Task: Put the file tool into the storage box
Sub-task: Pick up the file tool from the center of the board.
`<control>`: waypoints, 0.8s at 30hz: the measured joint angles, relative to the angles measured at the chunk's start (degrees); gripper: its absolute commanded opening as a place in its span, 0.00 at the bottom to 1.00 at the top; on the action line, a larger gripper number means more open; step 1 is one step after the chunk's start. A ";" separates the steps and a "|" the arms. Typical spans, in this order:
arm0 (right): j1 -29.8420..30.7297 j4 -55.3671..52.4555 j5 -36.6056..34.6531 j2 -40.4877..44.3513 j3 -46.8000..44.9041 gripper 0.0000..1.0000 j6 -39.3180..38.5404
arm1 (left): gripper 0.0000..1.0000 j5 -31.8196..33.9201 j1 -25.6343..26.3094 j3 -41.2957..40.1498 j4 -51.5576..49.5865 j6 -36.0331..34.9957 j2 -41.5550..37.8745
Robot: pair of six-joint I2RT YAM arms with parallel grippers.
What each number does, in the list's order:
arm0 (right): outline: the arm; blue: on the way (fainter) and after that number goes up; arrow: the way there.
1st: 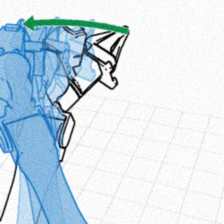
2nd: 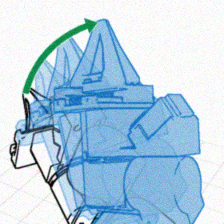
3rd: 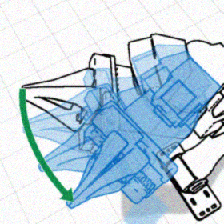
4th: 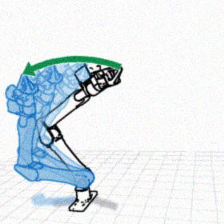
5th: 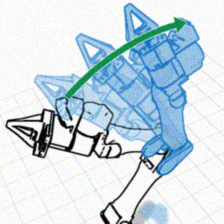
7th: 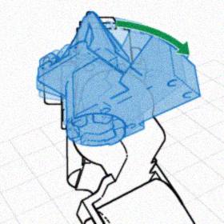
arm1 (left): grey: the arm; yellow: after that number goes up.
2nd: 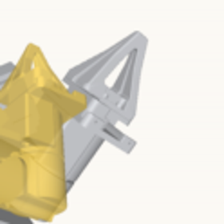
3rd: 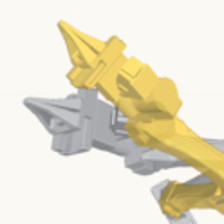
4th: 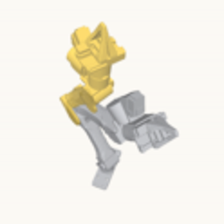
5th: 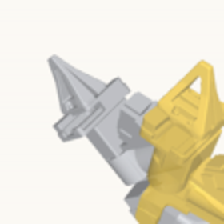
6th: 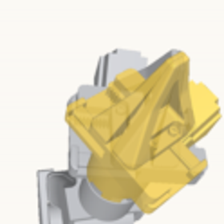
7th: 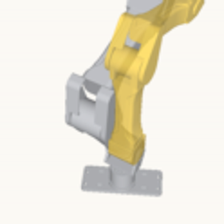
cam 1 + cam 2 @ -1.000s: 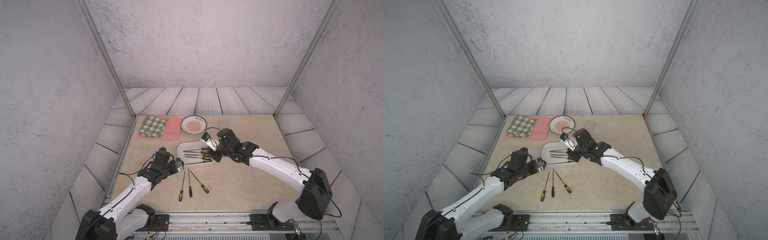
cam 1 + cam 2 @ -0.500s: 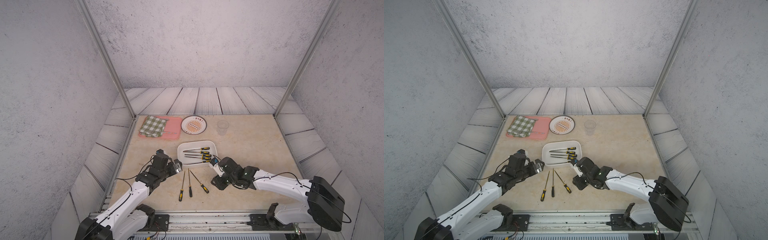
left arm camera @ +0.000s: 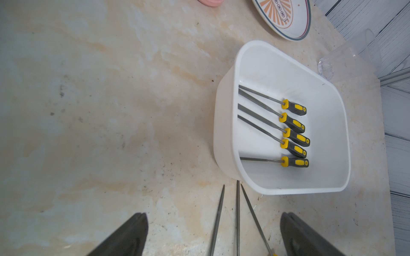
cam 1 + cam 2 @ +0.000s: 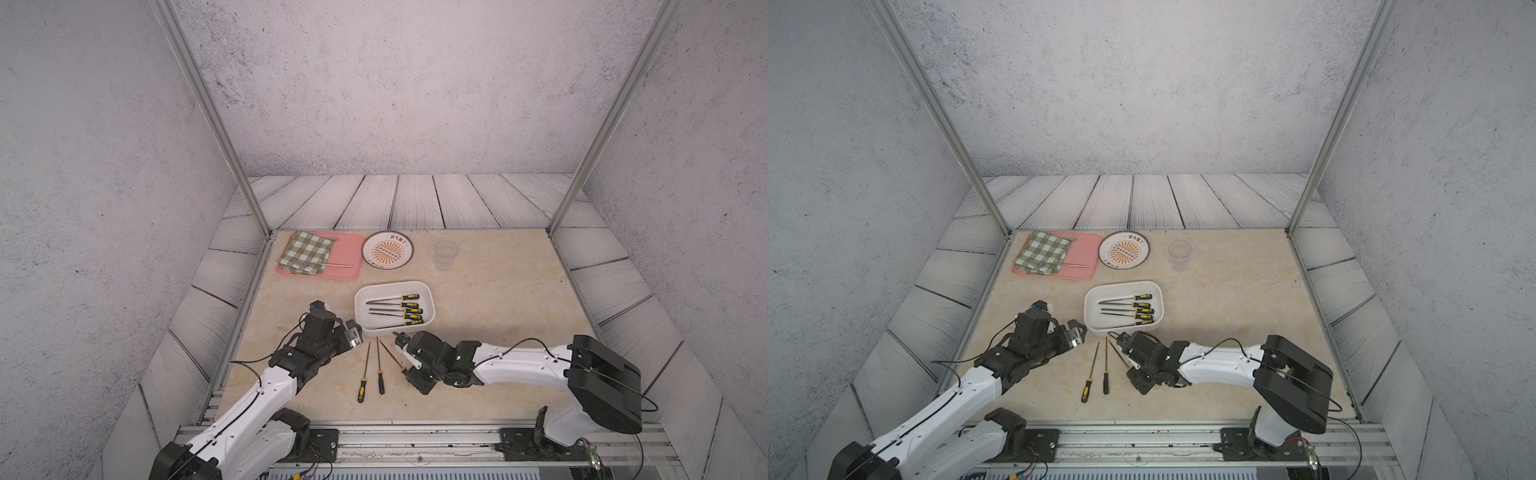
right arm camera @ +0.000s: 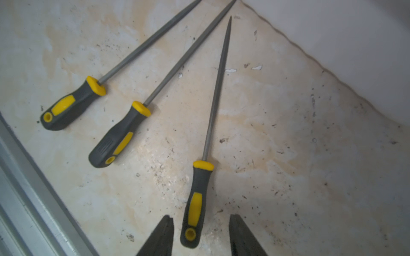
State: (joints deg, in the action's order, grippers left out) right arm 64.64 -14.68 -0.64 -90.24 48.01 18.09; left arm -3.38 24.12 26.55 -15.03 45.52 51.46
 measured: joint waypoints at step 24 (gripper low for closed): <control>5.16 -4.42 -10.32 2.32 0.09 0.08 -3.98 | 0.98 -1.84 0.00 0.68 -0.83 -0.02 -1.31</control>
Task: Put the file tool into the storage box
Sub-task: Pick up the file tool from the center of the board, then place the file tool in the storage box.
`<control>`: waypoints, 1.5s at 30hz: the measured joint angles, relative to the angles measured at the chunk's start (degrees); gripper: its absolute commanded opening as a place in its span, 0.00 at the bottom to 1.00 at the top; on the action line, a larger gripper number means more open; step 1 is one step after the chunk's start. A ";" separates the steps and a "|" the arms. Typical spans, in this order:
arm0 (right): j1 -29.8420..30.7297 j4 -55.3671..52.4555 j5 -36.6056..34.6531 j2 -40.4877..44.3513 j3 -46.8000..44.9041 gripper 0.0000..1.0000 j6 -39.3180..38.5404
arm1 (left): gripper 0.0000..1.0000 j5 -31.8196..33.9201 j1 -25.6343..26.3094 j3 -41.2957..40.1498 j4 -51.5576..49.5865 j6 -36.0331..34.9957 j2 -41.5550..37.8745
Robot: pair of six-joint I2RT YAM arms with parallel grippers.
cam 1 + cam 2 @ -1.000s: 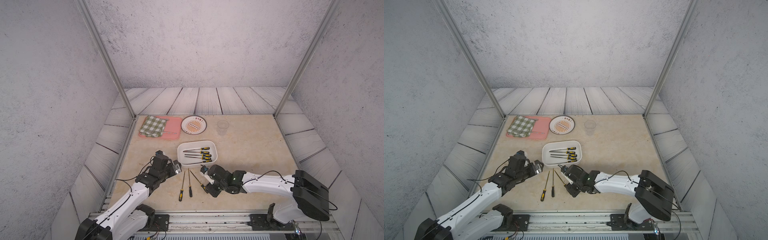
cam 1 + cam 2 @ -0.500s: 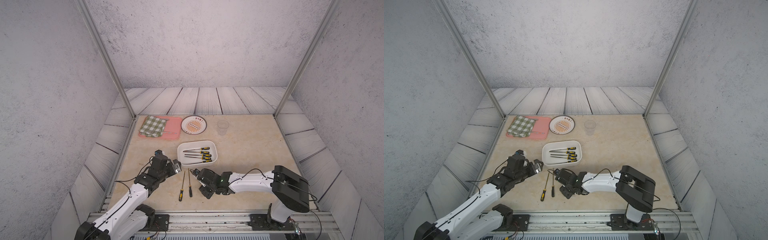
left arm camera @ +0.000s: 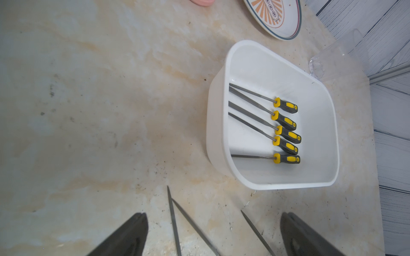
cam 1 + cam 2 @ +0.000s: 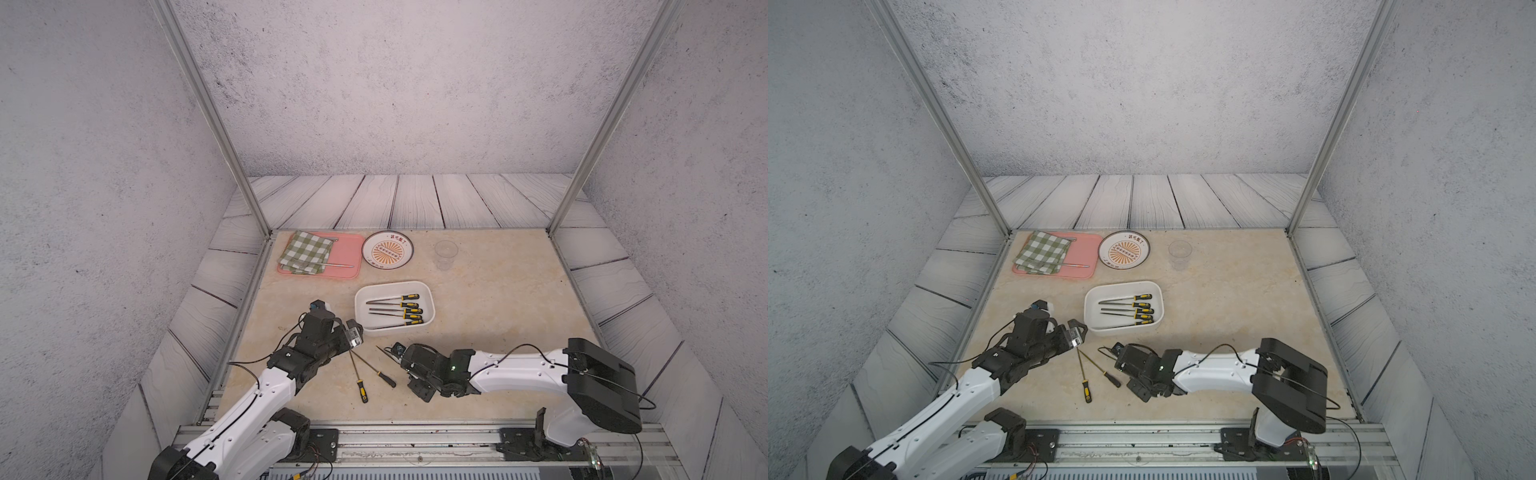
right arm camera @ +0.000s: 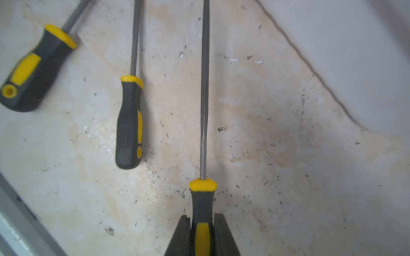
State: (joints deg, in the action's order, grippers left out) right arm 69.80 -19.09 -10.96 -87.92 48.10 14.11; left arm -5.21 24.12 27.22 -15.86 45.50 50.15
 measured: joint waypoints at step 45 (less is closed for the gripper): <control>-25.53 -0.66 11.06 -17.07 24.83 0.00 -56.33 | 0.98 -2.99 0.00 1.20 3.21 -1.22 1.05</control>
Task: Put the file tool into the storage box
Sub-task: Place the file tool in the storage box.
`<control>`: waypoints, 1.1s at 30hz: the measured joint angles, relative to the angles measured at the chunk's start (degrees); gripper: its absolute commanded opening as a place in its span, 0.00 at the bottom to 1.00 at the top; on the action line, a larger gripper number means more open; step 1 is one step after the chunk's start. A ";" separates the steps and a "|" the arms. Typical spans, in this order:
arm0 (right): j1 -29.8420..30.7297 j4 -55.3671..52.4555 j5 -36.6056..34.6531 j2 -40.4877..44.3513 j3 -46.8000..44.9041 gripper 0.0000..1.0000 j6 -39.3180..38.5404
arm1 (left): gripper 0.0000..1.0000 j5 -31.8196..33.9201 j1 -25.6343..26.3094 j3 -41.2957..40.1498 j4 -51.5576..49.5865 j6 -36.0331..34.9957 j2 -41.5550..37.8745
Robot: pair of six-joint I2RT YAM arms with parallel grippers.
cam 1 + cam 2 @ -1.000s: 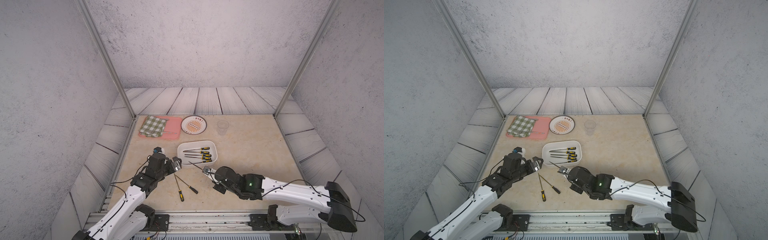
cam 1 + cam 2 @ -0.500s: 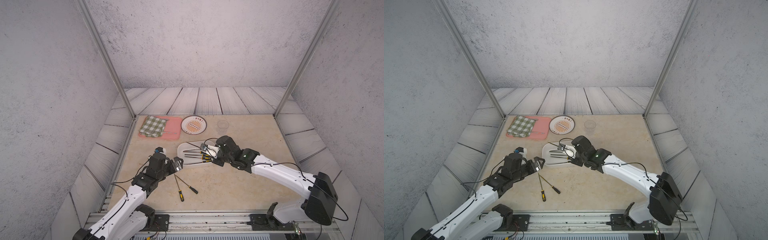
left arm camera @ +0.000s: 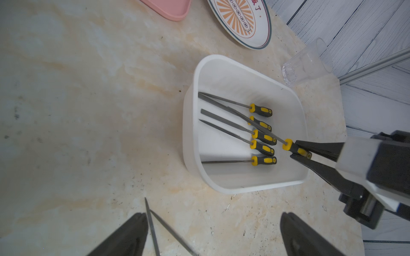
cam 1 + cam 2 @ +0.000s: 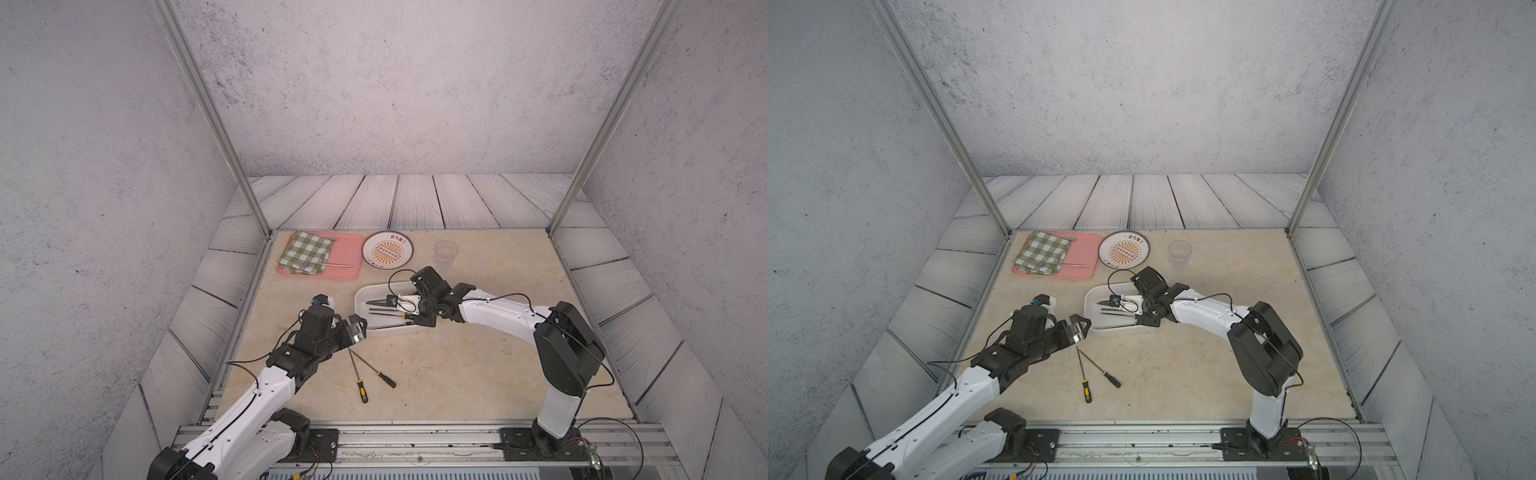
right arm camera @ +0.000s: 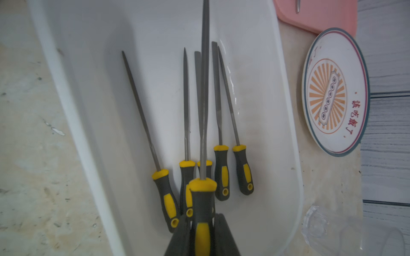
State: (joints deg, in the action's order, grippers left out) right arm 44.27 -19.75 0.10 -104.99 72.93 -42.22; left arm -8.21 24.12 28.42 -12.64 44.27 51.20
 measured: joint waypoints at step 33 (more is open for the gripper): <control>-0.15 -4.68 3.50 2.47 3.13 0.42 7.06 | 0.98 -1.49 0.00 0.17 0.42 -0.94 4.24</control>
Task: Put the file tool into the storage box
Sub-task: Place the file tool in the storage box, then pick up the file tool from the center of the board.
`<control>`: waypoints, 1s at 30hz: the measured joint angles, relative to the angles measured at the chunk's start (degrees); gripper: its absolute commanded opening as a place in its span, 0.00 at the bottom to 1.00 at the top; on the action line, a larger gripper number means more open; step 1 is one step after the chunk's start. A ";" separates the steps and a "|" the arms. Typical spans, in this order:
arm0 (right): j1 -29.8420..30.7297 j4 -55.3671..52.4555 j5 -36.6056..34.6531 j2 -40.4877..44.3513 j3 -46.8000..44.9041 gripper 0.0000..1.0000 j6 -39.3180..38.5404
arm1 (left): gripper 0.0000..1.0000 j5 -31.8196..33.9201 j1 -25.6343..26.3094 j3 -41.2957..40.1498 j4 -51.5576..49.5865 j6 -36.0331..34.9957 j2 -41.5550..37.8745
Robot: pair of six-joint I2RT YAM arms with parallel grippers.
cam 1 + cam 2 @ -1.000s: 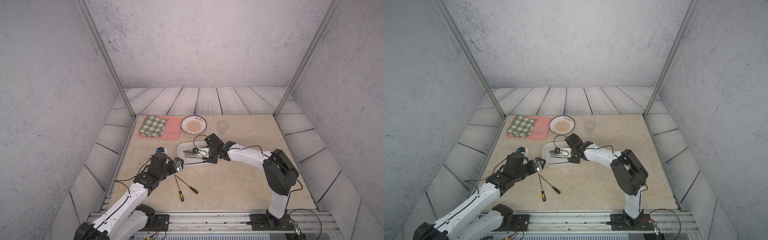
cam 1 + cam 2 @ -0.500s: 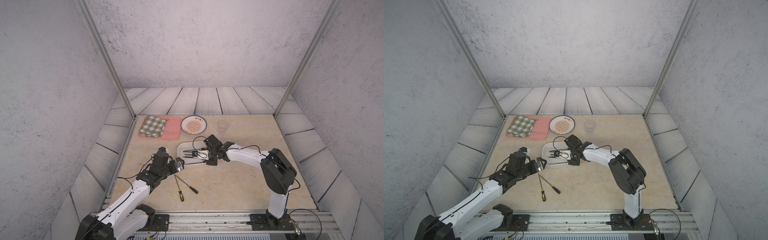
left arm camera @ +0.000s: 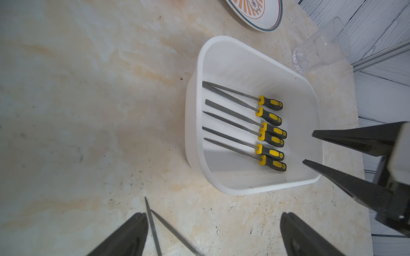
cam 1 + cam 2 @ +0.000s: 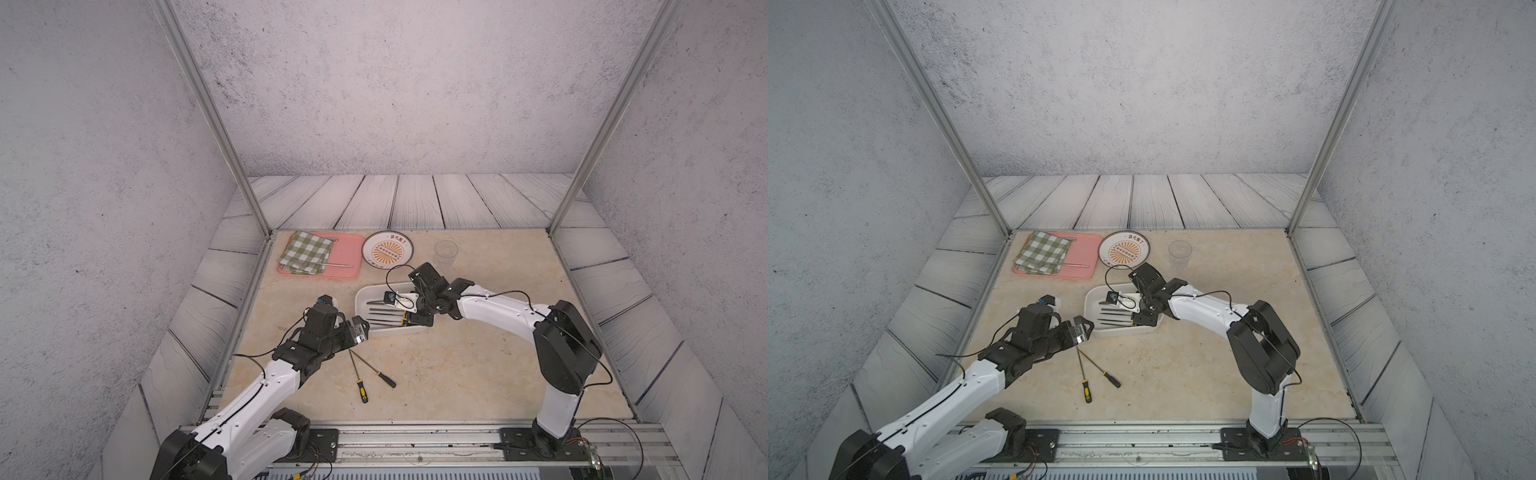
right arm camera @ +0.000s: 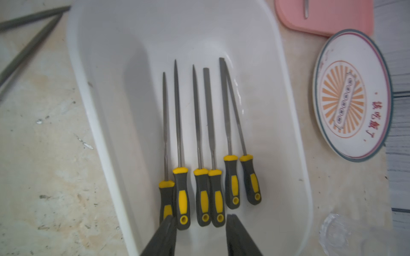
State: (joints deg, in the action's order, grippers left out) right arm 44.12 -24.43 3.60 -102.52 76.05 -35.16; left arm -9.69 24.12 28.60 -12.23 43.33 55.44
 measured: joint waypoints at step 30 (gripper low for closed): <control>18.84 7.98 6.27 10.29 -22.27 0.43 47.36 | 0.98 10.38 -0.85 0.61 -5.81 1.31 -4.35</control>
State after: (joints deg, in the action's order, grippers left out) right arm 62.96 -16.45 9.87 -92.23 53.78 12.21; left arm 0.69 23.27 29.21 -18.04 44.64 51.09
